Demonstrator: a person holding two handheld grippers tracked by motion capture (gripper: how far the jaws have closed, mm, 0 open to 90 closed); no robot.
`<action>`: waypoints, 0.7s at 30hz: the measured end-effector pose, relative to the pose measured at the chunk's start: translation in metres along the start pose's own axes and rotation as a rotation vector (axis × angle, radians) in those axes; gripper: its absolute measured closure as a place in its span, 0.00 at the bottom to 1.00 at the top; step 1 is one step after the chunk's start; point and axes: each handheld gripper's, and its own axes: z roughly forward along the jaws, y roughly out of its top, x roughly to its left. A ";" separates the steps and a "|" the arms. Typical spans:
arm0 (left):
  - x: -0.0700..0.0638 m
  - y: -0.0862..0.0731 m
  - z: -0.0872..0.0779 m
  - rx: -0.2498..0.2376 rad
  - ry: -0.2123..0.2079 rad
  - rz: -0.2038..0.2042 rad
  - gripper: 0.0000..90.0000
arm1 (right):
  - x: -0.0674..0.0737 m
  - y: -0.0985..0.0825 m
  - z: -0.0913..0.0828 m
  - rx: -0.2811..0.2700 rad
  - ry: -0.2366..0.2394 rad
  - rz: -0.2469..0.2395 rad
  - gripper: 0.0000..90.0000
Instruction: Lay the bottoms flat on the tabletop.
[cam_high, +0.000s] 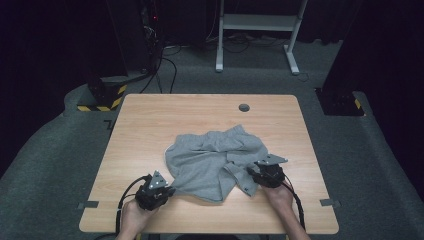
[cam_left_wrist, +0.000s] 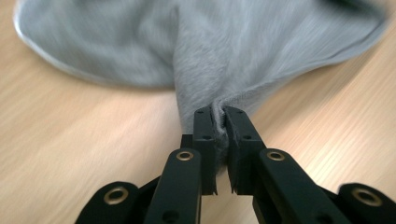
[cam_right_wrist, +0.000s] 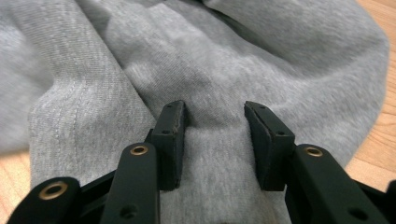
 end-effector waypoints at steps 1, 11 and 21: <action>-0.001 -0.002 0.001 0.012 0.002 0.002 0.92 | 0.000 0.000 0.000 0.000 0.000 0.000 0.65; 0.016 -0.005 -0.008 -0.150 0.012 -0.142 0.66 | -0.006 0.002 0.002 0.004 0.035 -0.017 0.66; 0.025 0.032 -0.013 -0.356 -0.053 -0.162 0.51 | -0.005 0.011 0.002 0.074 0.013 -0.006 0.61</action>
